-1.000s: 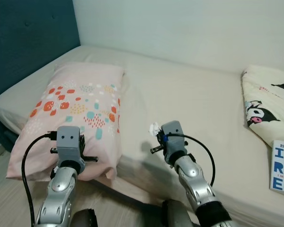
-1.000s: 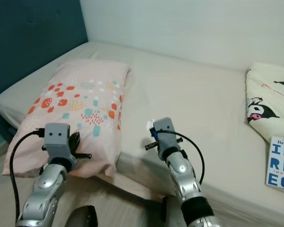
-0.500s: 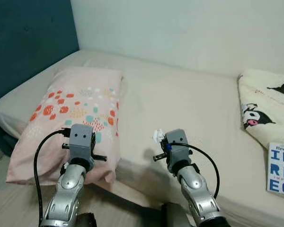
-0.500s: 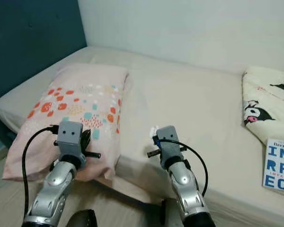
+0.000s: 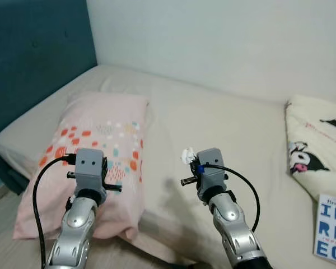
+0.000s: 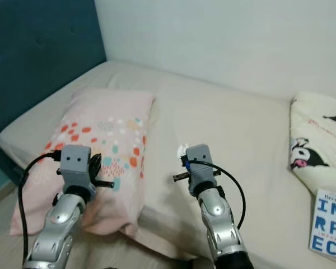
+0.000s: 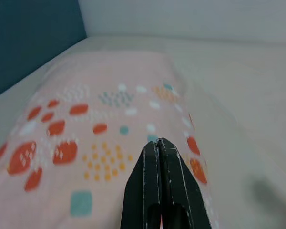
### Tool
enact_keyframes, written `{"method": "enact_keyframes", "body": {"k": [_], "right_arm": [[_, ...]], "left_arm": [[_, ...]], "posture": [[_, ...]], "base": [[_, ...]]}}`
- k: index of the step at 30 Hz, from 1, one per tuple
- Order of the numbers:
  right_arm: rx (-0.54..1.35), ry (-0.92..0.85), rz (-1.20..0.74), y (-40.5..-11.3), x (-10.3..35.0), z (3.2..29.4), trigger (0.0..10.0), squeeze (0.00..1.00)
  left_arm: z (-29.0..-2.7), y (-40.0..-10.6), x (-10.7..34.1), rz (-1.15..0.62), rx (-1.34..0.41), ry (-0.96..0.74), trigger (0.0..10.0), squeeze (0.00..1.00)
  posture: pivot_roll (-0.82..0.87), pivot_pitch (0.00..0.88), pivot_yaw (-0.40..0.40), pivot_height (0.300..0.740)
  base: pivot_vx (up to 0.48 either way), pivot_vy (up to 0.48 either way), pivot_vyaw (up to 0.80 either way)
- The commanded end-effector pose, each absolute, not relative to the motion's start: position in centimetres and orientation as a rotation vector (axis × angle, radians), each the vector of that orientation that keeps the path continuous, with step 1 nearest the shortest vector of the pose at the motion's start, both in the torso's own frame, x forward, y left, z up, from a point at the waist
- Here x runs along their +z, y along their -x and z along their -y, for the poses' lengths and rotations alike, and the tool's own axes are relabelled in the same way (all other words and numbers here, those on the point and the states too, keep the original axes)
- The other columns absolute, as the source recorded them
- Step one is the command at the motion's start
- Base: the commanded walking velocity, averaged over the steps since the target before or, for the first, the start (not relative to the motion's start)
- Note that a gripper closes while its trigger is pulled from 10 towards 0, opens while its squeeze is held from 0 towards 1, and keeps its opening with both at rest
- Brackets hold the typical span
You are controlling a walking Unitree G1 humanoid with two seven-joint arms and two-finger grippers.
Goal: Clean up the room
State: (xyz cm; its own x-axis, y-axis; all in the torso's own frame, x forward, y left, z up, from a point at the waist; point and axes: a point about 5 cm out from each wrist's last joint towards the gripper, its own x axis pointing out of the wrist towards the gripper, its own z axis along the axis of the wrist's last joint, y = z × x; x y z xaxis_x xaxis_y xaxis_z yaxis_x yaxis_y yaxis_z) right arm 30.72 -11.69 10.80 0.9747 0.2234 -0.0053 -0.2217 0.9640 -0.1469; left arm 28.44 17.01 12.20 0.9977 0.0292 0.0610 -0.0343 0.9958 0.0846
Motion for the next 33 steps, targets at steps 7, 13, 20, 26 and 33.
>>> {"method": "enact_keyframes", "body": {"k": [7, 13, 20, 26, 33], "right_arm": [[0.233, 0.143, 0.004, -30.3, 11.2, 11.6, 10.0, 0.00], [0.242, 0.141, 0.005, -30.3, 11.4, 11.4, 10.0, 0.00], [0.251, 0.134, 0.008, -30.4, 11.5, 11.2, 10.0, 0.00], [0.174, 0.108, -0.023, -30.5, 11.0, 12.3, 10.0, 0.00], [0.167, 0.116, -0.051, -30.6, 10.6, 12.7, 10.0, 0.00]], "left_arm": [[-16.9, -28.1, 12.5, 0.069, 0.043, -0.072, 10.0, 0.00], [-16.8, -27.9, 12.3, 0.066, 0.044, -0.074, 10.0, 0.00], [-17.1, -28.1, 12.5, 0.073, 0.063, -0.070, 10.0, 0.00], [-17.2, -28.0, 12.0, 0.060, 0.072, -0.066, 10.0, 0.00], [-17.2, -28.1, 11.9, 0.056, 0.065, -0.063, 10.0, 0.00]], "posture": [[0.02, 0.014, -0.075, 0.710], [0.02, 0.000, -0.082, 0.725], [0.02, 0.000, -0.087, 0.740], [0.02, 0.000, -0.089, 0.740], [0.02, 0.000, -0.093, 0.740]], "base": [[0.000, 0.000, 0.00], [0.000, 0.000, 0.00], [0.000, 0.000, 0.00], [0.000, 0.000, 0.00], [0.000, 0.000, 0.11]]}}
